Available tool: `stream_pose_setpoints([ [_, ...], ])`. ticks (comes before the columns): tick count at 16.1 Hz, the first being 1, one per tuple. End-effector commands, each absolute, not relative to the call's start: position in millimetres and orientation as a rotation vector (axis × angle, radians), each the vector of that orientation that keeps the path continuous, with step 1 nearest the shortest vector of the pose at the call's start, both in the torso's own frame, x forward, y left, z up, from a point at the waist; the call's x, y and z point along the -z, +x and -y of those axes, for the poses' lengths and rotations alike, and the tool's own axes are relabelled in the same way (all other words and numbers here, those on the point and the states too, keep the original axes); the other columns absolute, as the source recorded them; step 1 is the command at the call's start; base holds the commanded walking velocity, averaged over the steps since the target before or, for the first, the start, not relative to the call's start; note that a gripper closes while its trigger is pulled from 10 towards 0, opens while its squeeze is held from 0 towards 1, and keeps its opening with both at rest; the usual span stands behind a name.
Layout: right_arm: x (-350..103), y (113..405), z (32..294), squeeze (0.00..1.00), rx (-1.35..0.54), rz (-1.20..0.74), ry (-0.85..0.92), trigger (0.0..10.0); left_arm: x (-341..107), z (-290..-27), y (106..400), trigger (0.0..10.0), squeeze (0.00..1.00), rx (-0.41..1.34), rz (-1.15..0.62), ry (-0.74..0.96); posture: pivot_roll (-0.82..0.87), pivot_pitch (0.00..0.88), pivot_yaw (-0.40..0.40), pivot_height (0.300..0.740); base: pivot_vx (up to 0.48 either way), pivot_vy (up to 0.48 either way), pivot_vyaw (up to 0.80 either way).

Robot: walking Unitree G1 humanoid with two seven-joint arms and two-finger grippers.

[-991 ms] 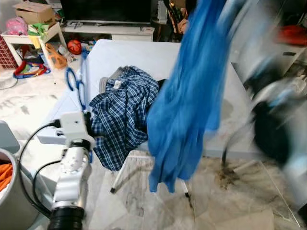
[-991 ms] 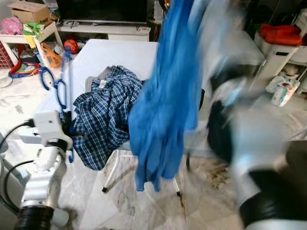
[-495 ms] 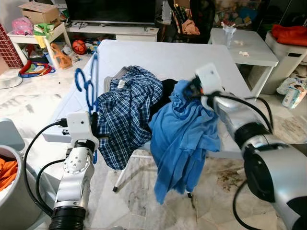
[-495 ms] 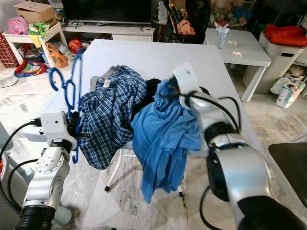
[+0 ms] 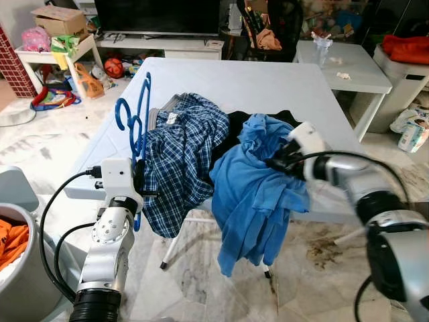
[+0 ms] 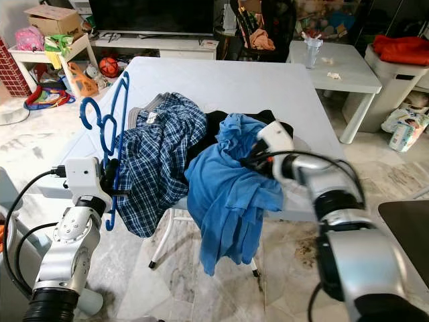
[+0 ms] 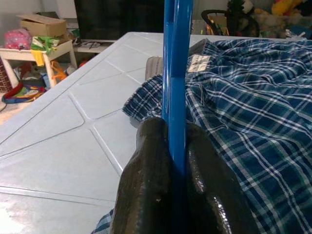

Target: Hang hanger

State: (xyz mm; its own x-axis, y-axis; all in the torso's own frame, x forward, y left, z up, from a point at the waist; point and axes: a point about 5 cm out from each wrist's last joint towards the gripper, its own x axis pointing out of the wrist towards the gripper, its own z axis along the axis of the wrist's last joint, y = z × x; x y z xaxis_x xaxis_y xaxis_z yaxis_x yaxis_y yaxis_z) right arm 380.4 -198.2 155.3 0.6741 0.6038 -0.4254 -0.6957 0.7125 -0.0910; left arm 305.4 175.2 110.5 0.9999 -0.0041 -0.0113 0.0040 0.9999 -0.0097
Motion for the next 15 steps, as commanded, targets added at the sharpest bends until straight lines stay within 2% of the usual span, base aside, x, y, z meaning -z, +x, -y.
stream_pose_setpoints([
  [1,-159,379,199,1.00,-0.768,-0.372,-0.243,10.0,-112,-175,308,10.0,0.00,0.016,-0.016,0.002,-0.05,0.000,0.014,0.740,0.000,0.000,0.00],
  [5,-160,376,204,1.00,-0.753,-0.357,-0.220,10.0,-111,-171,308,10.0,0.00,0.032,-0.022,-0.001,-0.05,0.000,0.018,0.740,0.000,0.000,0.00],
  [9,-150,355,195,1.00,-1.007,-0.413,-0.235,10.0,-111,-175,307,10.0,0.00,0.029,-0.026,0.003,-0.05,0.000,0.017,0.740,0.000,0.000,0.00],
  [11,-145,350,190,1.00,-1.045,-0.427,-0.240,10.0,-111,-174,307,10.0,0.00,0.029,-0.026,0.001,-0.05,0.000,0.017,0.740,0.000,0.000,0.00],
  [15,-129,345,176,1.00,-1.019,-0.430,-0.338,10.0,-110,-172,308,10.0,0.00,0.038,-0.029,-0.002,-0.06,0.000,0.017,0.740,0.000,0.000,0.00],
])
